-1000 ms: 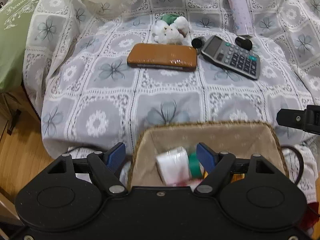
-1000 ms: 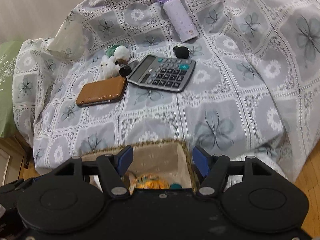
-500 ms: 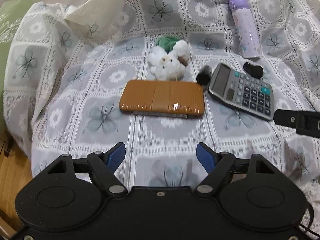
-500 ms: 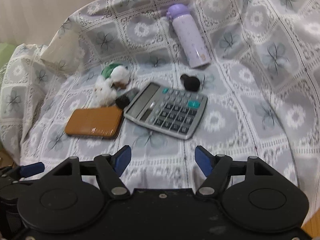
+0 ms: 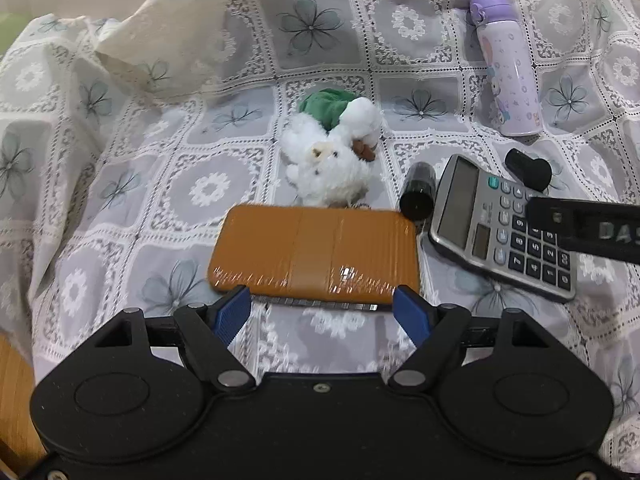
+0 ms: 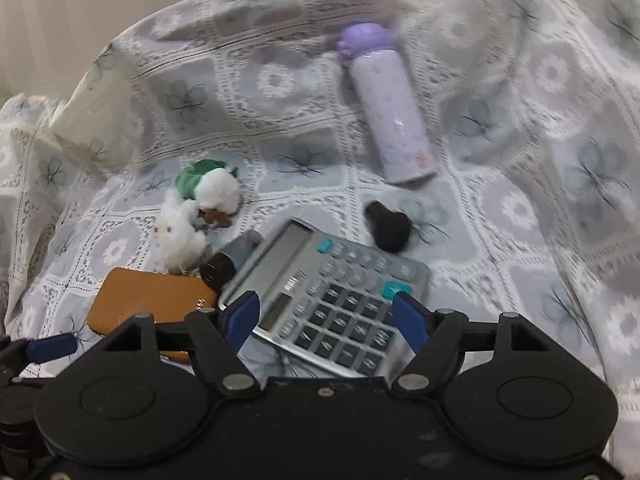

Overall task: Organize soft objects
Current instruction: 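Move the left tool to the dark glass cylinder while the right tool approaches the black knob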

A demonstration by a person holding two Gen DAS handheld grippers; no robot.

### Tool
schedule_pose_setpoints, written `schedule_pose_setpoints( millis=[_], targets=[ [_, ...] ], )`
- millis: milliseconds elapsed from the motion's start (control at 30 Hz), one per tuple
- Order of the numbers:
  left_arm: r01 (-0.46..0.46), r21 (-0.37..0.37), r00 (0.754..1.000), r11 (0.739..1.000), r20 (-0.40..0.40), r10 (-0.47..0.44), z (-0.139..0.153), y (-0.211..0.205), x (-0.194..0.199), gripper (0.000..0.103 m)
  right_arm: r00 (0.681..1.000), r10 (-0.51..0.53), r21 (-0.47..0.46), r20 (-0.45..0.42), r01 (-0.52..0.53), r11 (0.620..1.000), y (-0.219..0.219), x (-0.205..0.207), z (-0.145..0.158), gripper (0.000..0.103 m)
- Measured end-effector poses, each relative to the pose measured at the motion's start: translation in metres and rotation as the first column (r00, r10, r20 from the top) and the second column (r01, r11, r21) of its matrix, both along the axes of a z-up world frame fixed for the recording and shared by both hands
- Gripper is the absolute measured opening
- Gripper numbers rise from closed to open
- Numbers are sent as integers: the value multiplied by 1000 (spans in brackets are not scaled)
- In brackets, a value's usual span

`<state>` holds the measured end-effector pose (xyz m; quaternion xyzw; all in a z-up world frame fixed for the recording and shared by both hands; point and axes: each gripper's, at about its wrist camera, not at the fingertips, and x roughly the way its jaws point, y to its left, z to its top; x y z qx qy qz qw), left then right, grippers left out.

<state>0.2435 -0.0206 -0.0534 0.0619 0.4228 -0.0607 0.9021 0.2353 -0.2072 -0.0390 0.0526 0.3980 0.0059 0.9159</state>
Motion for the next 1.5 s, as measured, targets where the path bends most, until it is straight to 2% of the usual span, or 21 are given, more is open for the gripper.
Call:
schedule_pose_setpoints(
  millis=[233, 367, 533, 800, 1267, 1367, 1500],
  targets=[
    [55, 1, 999, 999, 3, -55, 0, -21, 31, 75, 999, -37, 2, 14, 37, 999, -10, 27, -5, 73],
    [84, 9, 996, 996, -7, -84, -4, -35, 46, 75, 997, -79, -29, 24, 80, 996, -26, 33, -13, 75],
    [109, 69, 994, 992, -18, -108, -13, -47, 57, 75, 990, -144, -42, 12, 144, 989, -51, 46, -24, 75],
    [77, 95, 997, 993, -39, -74, -18, -40, 77, 79, 985, -172, -52, -5, 171, 984, -67, 63, -38, 75],
    [65, 171, 997, 983, -61, -56, -29, -46, 107, 79, 986, -169, -48, -7, 168, 985, -74, 78, -46, 75],
    [39, 190, 997, 981, -66, -27, -32, -46, 117, 79, 985, -173, -47, -7, 173, 984, -76, 80, -46, 75],
    [-51, 190, 997, 980, -47, 61, -29, -40, 129, 79, 983, -182, -56, -4, 181, 982, -79, 81, -47, 75]
  ],
)
